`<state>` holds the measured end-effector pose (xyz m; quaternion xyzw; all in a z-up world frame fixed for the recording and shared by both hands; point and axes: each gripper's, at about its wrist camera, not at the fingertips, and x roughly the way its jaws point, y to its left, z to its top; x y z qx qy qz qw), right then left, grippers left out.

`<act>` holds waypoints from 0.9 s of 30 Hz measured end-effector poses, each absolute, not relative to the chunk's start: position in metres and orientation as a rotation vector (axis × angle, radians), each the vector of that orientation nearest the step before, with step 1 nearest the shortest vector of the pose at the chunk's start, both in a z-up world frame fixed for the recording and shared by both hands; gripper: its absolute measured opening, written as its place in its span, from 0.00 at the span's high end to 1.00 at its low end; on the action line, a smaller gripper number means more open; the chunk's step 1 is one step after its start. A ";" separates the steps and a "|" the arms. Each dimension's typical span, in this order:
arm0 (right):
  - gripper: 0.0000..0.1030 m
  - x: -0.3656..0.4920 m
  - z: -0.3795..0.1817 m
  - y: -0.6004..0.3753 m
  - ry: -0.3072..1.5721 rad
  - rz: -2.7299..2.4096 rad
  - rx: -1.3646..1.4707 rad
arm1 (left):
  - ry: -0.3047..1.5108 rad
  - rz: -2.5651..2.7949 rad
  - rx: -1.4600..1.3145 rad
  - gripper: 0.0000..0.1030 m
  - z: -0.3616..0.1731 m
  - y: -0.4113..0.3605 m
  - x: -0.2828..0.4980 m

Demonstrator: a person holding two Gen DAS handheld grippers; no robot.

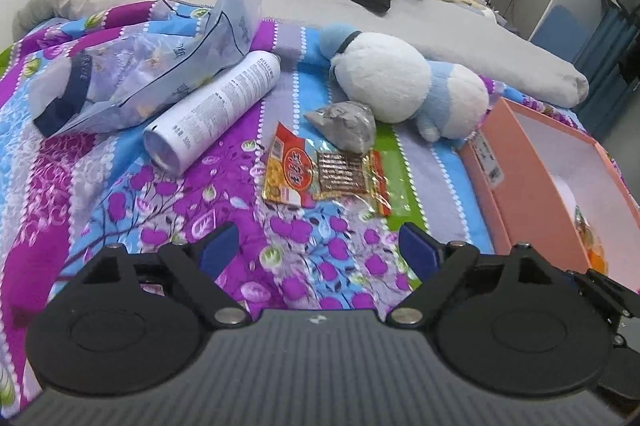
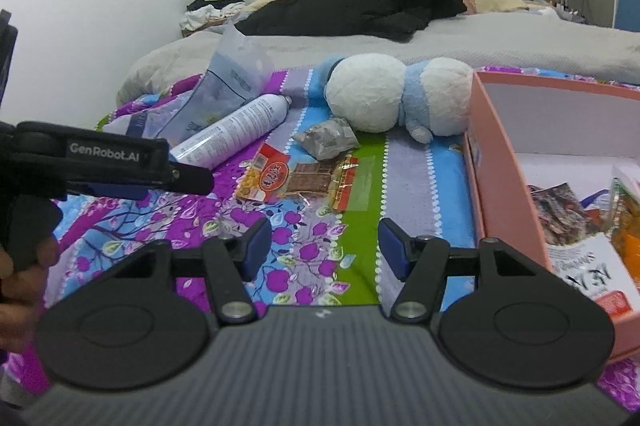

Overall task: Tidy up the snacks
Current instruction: 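Withdraw both tools from the pink box toward the remaining snacks, then close the left tool on a clear shrimp bag while the right grasps a red-labelled meat packet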

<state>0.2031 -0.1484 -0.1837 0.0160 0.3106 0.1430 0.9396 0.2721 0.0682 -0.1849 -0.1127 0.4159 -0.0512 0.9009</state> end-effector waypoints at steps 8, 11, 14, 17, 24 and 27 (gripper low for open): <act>0.16 0.248 -0.214 -0.141 0.673 0.261 0.039 | 0.881 -0.145 -0.203 0.12 -0.208 0.071 0.327; 0.16 0.266 -0.225 -0.139 0.690 0.254 0.036 | 0.888 -0.157 -0.185 0.12 -0.218 0.073 0.346; 0.16 0.283 -0.235 -0.137 0.699 0.250 0.036 | 0.899 -0.180 -0.182 0.12 -0.229 0.074 0.366; 0.16 0.299 -0.246 -0.133 0.705 0.261 0.030 | 0.905 -0.201 -0.201 0.12 -0.238 0.074 0.383; 0.16 0.330 -0.262 -0.117 0.682 0.316 -0.050 | 0.896 -0.294 -0.218 0.11 -0.244 0.060 0.431; 0.16 0.347 -0.266 -0.113 0.688 0.341 -0.072 | 0.894 -0.341 -0.200 0.07 -0.245 0.050 0.454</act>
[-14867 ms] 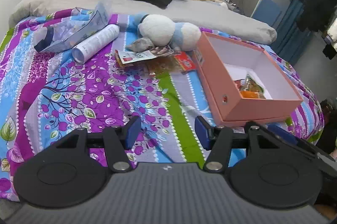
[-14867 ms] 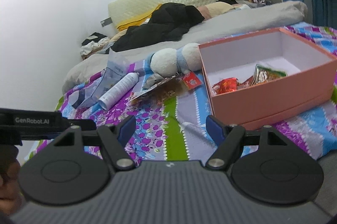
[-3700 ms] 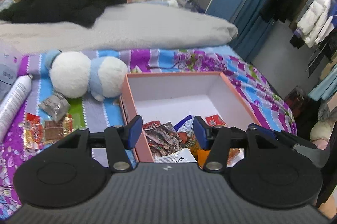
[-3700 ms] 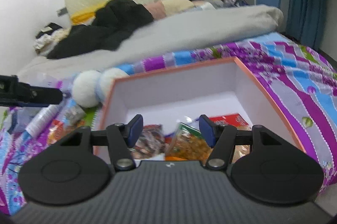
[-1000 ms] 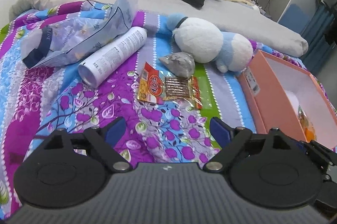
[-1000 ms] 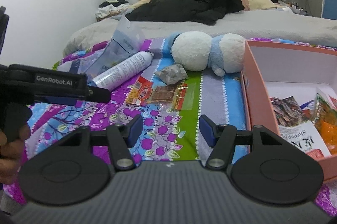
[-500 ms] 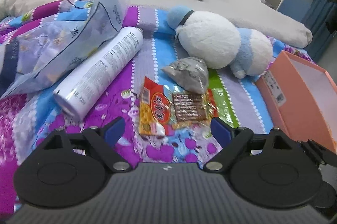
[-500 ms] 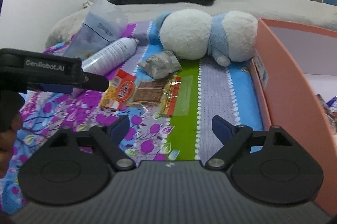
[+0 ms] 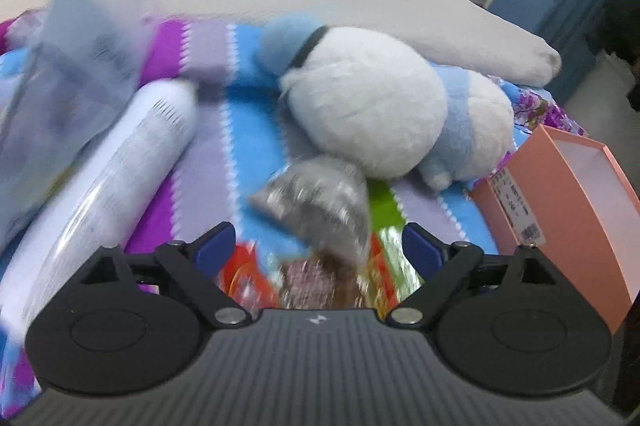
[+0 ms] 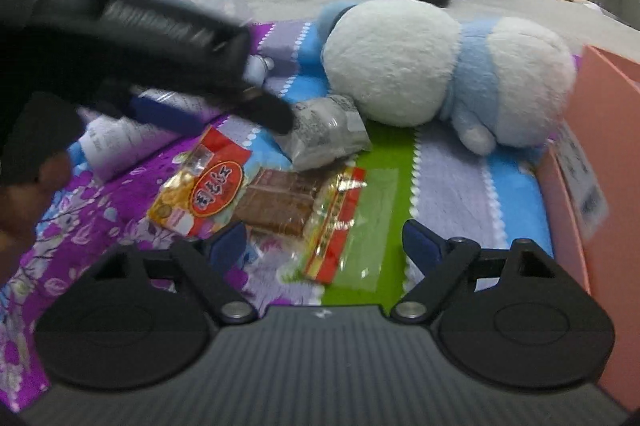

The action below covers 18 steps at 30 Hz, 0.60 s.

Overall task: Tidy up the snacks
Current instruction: 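Close the left tool on a clear shrimp bag while the right grasps a red-labelled meat packet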

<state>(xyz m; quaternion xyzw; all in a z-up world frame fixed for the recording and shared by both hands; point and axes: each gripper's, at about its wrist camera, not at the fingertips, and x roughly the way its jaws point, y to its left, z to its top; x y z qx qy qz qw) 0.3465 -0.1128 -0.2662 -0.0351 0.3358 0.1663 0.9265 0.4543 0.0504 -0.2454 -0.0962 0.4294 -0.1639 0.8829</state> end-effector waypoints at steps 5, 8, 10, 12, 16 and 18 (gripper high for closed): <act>0.05 0.368 -0.277 -0.106 0.697 0.388 -0.105 | 0.908 -0.375 -0.164 0.06 -0.258 0.035 0.487; 0.00 0.374 -0.282 -0.103 0.696 0.420 -0.119 | 0.943 -0.370 -0.120 0.05 -0.272 0.028 0.499; 0.00 0.378 -0.285 -0.100 0.707 0.439 -0.148 | 0.950 -0.380 -0.095 0.05 -0.278 0.026 0.505; 0.00 0.381 -0.286 -0.100 0.713 0.446 -0.139 | 0.938 -0.395 -0.074 0.07 -0.281 0.025 0.507; 0.03 0.379 -0.284 -0.099 0.712 0.454 -0.152 | 0.934 -0.386 -0.075 0.14 -0.283 0.024 0.512; 0.14 0.377 -0.283 -0.098 0.704 0.457 -0.161 | 0.930 -0.383 -0.072 0.22 -0.281 0.022 0.512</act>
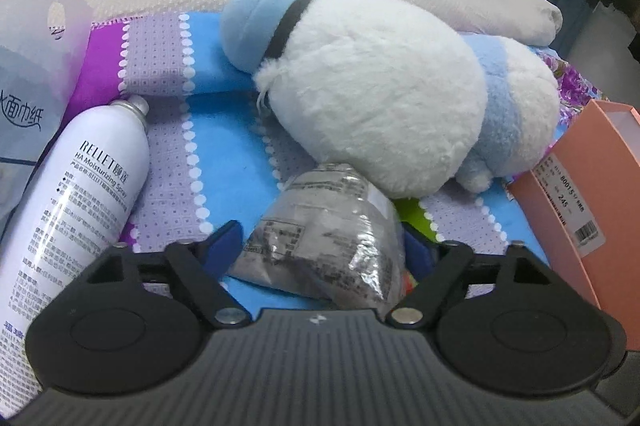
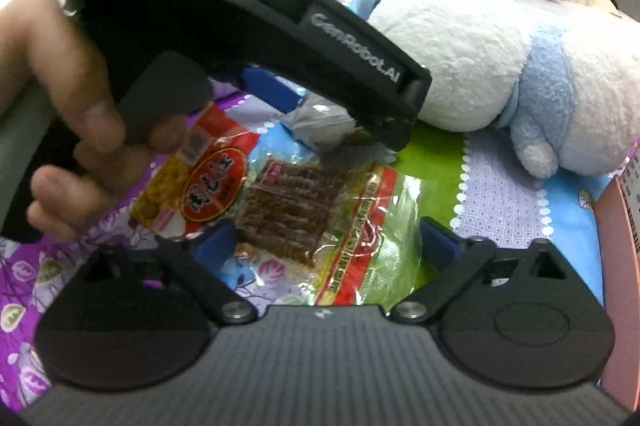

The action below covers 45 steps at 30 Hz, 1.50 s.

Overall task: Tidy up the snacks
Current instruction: 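Close the left tool on a clear shrimp bag while the right grasps a red-labelled meat packet, then lift and carry both held packets over the pink box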

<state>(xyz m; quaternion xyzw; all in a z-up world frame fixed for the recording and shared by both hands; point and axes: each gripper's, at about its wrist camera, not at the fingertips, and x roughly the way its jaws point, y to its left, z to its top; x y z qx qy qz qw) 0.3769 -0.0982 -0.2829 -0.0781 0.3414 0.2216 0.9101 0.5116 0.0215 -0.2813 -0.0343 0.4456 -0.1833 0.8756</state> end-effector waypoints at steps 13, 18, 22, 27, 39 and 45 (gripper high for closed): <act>0.73 0.336 -0.262 -0.097 0.733 0.469 -0.186 | 0.931 -0.347 -0.089 0.40 -0.263 0.026 0.477; 0.75 0.314 -0.254 -0.105 0.762 0.456 -0.181 | 0.934 -0.316 -0.133 0.40 -0.249 0.036 0.440; 0.77 0.286 -0.244 -0.116 0.785 0.450 -0.188 | 0.949 -0.286 -0.153 0.40 -0.241 0.046 0.402; 0.78 0.266 -0.240 -0.128 0.812 0.430 -0.173 | 0.949 -0.256 -0.184 0.40 -0.228 0.054 0.355; 0.78 0.193 -0.223 -0.154 0.839 0.318 -0.069 | 0.966 -0.200 -0.276 0.40 -0.220 0.048 0.242; 0.78 0.159 -0.219 -0.163 0.827 0.279 -0.052 | 0.975 -0.182 -0.299 0.40 -0.222 0.051 0.202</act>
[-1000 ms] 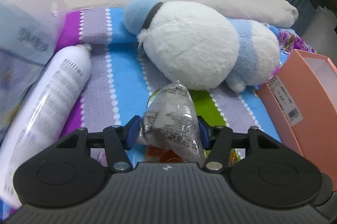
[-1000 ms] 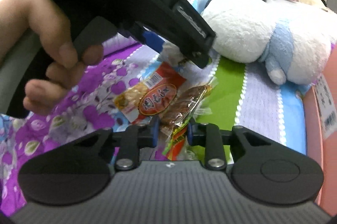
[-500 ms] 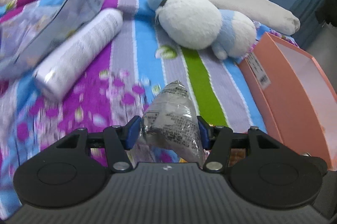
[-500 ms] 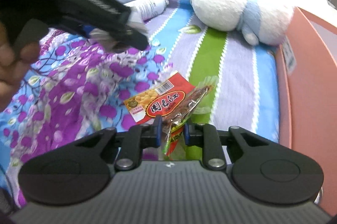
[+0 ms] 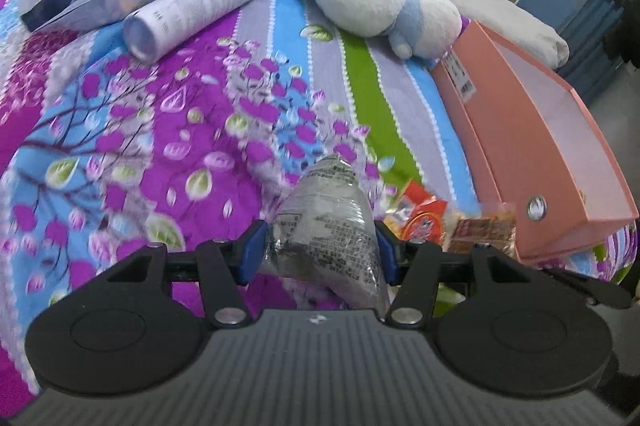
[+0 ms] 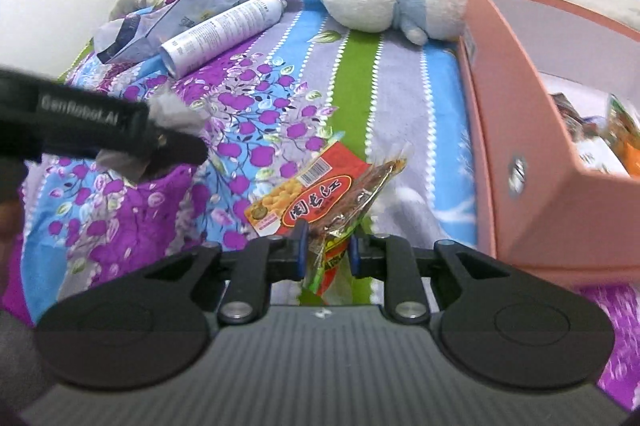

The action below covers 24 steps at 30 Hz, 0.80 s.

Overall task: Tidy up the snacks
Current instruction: 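Lift and carry both held packets over the pink box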

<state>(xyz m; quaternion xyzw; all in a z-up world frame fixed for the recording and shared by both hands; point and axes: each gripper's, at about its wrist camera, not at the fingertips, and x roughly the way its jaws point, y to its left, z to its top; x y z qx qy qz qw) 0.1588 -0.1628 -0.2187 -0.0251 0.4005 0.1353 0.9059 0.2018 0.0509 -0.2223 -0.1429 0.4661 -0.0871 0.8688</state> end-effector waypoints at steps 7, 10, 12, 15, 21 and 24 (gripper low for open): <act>0.78 0.138 -0.203 -0.171 0.786 0.245 -0.023 | 0.962 -0.189 -0.290 0.40 -0.205 0.045 0.179; 0.78 0.134 -0.189 -0.174 0.746 0.238 -0.018 | 0.942 -0.202 -0.275 0.40 -0.190 0.037 0.175; 0.78 0.130 -0.180 -0.178 0.721 0.232 -0.007 | 0.923 -0.213 -0.265 0.40 -0.178 0.031 0.173; 0.78 0.127 -0.164 -0.183 0.683 0.225 0.005 | 0.890 -0.231 -0.256 0.40 -0.158 0.023 0.171; 0.78 0.120 -0.132 -0.192 0.615 0.207 0.020 | 0.826 -0.259 -0.242 0.40 -0.117 0.009 0.168; 0.78 0.119 -0.117 -0.199 0.584 0.198 0.030 | 0.802 -0.271 -0.242 0.40 -0.099 0.002 0.167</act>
